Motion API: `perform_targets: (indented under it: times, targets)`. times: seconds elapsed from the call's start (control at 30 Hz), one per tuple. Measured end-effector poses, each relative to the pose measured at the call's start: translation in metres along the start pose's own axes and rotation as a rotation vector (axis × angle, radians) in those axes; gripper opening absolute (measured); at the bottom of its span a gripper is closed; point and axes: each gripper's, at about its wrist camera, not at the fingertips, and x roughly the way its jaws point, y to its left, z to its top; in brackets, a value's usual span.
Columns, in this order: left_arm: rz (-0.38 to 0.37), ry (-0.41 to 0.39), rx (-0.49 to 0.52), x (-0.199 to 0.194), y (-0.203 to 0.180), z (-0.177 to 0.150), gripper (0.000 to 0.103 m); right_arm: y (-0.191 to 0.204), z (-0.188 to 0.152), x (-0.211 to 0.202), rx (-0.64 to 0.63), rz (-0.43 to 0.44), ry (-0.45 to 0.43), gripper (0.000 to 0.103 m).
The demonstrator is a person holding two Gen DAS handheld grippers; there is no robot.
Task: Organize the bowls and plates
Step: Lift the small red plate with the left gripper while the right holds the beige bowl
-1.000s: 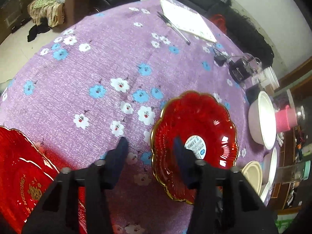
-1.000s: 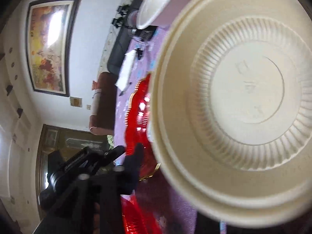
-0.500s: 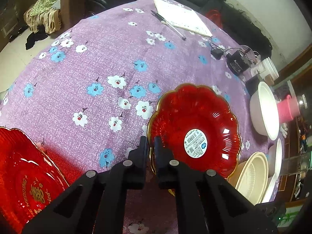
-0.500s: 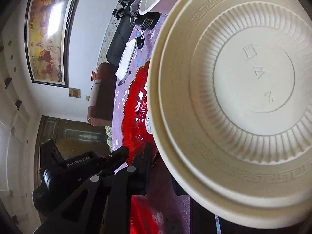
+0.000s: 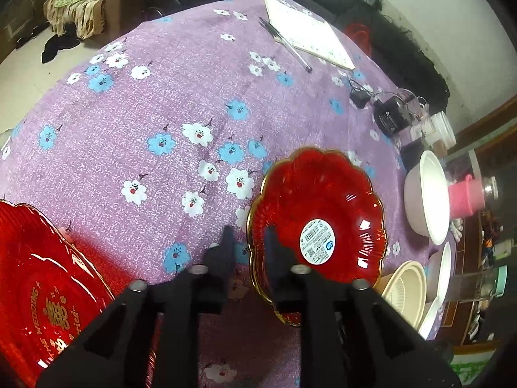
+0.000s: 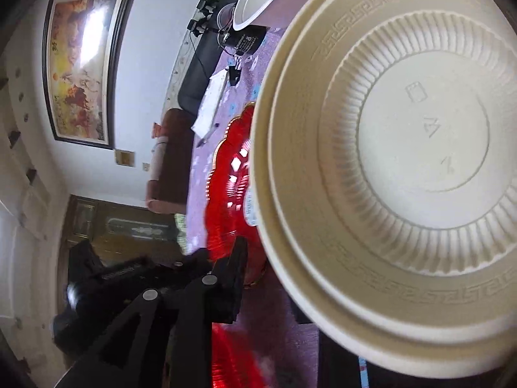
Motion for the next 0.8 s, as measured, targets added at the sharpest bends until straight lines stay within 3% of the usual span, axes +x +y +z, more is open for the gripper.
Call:
perform_targets:
  times: [0.37, 0.53, 0.8]
  targets:
    - [0.007, 0.025, 0.008, 0.016, -0.004, 0.000, 0.029, 0.000, 0.000, 0.003, -0.014, -0.009, 0.000, 0.012]
    - [0.017, 0.022, 0.015, 0.017, -0.004, -0.001, 0.007, -0.001, 0.000, 0.003, -0.014, -0.007, 0.005, 0.012]
    - [0.044, 0.008, 0.034, 0.012, -0.004, -0.004, 0.007, -0.001, 0.000, 0.004, -0.025, -0.009, 0.005, 0.012]
